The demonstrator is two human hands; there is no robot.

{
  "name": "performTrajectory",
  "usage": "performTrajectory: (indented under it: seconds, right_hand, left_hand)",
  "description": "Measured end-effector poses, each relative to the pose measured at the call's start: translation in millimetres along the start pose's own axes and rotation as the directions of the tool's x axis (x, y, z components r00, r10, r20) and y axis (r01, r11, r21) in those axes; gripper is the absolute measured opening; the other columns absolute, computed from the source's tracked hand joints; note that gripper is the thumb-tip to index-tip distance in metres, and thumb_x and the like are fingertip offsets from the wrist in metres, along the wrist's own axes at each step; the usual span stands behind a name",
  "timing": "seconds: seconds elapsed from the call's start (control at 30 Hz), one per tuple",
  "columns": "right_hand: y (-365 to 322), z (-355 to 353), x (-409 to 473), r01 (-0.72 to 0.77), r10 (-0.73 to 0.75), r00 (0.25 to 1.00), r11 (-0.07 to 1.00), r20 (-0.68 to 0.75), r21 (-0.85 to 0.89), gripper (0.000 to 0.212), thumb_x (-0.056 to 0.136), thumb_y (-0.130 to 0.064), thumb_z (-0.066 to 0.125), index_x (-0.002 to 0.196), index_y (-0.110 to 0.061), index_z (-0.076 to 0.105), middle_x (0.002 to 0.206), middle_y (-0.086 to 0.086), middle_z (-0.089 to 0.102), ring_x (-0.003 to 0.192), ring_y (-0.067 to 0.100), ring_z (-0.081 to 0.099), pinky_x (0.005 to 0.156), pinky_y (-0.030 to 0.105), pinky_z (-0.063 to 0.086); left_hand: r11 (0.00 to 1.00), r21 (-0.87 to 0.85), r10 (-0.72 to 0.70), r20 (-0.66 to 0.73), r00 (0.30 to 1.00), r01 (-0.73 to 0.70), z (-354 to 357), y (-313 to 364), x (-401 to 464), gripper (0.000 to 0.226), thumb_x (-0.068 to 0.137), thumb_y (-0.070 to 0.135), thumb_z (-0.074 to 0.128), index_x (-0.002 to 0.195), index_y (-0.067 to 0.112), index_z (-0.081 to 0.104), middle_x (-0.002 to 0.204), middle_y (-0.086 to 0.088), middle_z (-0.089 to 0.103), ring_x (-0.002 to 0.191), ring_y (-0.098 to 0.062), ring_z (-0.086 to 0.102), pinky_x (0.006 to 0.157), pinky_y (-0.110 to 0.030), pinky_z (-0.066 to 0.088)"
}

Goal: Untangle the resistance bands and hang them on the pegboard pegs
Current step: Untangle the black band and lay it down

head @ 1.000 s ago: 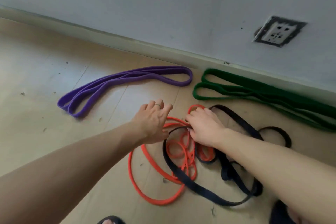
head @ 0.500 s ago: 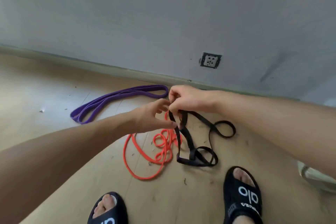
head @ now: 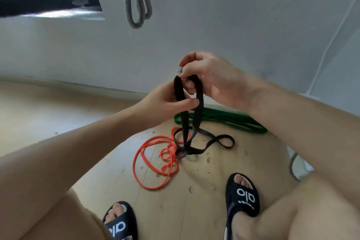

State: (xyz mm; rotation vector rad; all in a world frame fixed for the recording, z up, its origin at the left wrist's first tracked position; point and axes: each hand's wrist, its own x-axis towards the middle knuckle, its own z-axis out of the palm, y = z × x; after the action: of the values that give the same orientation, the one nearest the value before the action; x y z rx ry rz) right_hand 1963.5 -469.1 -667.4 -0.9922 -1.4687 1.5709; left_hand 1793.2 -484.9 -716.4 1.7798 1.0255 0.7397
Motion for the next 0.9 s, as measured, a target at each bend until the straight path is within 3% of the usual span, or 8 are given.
performTrajectory:
  seconds: [0.13, 0.23, 0.3, 0.53, 0.7, 0.8, 0.9]
  right_hand:
    - [4, 0, -8, 0.007, -0.006, 0.998, 1.000, -0.060, 0.022, 0.015, 0.090, -0.003, 0.064, 0.104, -0.008, 0.061, 0.079, 0.005, 0.063, 0.067, 0.017, 0.055, 0.072, 0.039, 0.049]
    - [4, -2, -10, -0.002, 0.005, 0.997, 0.999, -0.075, 0.039, 0.009, 0.093, -0.006, 0.064, 0.102, -0.007, 0.063, 0.071, 0.002, 0.060, 0.065, 0.017, 0.054, 0.068, 0.036, 0.048]
    - [3, -4, -10, -0.010, 0.013, 0.997, 0.999, -0.076, 0.047, 0.007, 0.094, -0.007, 0.063, 0.101, -0.007, 0.063, 0.070, 0.002, 0.058, 0.063, 0.016, 0.054, 0.065, 0.033, 0.048]
    - [8, -8, -4, -0.039, 0.043, 0.994, 0.999, -0.102, 0.034, 0.005, 0.093, -0.010, 0.064, 0.089, -0.010, 0.062, 0.067, -0.001, 0.053, 0.056, 0.010, 0.047, 0.058, 0.026, 0.041]
    - [9, -5, 2, -0.040, 0.042, 0.998, 0.999, -0.052, 0.037, 0.007, 0.095, -0.012, 0.060, 0.089, -0.013, 0.063, 0.073, 0.001, 0.055, 0.064, 0.011, 0.053, 0.061, 0.027, 0.046]
    - [8, -8, 3, -0.049, 0.052, 0.998, 0.996, -0.044, 0.075, 0.003, 0.096, -0.011, 0.058, 0.096, -0.012, 0.061, 0.072, 0.003, 0.055, 0.065, 0.015, 0.051, 0.067, 0.031, 0.045]
    - [7, -11, 4, -0.039, 0.044, 0.997, 0.996, -0.063, 0.078, 0.003, 0.096, -0.009, 0.058, 0.096, -0.011, 0.061, 0.069, 0.000, 0.057, 0.062, 0.013, 0.052, 0.064, 0.029, 0.045]
  left_hand:
    - [1.000, 0.008, 0.022, -0.003, 1.000, -0.022, 8, 14, -2, 0.021, 0.094, 0.024, 0.072, 0.107, 0.011, 0.061, 0.094, -0.012, 0.067, 0.097, -0.030, 0.068, 0.096, -0.046, 0.058]
    - [1.000, -0.008, 0.018, -0.029, 0.999, -0.018, 12, 14, 1, 0.009, 0.096, 0.019, 0.070, 0.095, 0.022, 0.062, 0.082, 0.009, 0.065, 0.088, -0.015, 0.067, 0.092, -0.037, 0.058]
    - [1.000, -0.016, 0.003, -0.033, 0.999, -0.003, 13, 12, 3, 0.010, 0.096, 0.018, 0.069, 0.098, 0.026, 0.063, 0.083, 0.014, 0.067, 0.091, -0.011, 0.070, 0.091, -0.033, 0.058]
    - [0.997, -0.041, -0.068, 0.056, 0.996, 0.071, 2, 6, 5, 0.028, 0.097, 0.015, 0.067, 0.124, 0.021, 0.064, 0.111, 0.003, 0.075, 0.108, -0.010, 0.071, 0.093, -0.025, 0.056]
    - [0.997, 0.022, -0.071, 0.035, 0.997, 0.070, -2, 1, 9, 0.020, 0.101, 0.023, 0.061, 0.121, 0.020, 0.065, 0.107, 0.002, 0.075, 0.102, -0.012, 0.072, 0.093, -0.028, 0.058]
    - [0.995, -0.029, -0.095, 0.049, 0.994, 0.096, -6, -1, 9, 0.019, 0.102, 0.025, 0.059, 0.118, 0.017, 0.066, 0.100, 0.003, 0.075, 0.096, -0.016, 0.072, 0.090, -0.031, 0.059]
    - [0.992, -0.060, -0.110, 0.063, 0.992, 0.113, -7, -2, 9, 0.018, 0.104, 0.020, 0.056, 0.118, 0.013, 0.064, 0.102, 0.000, 0.075, 0.098, -0.018, 0.073, 0.091, -0.030, 0.059]
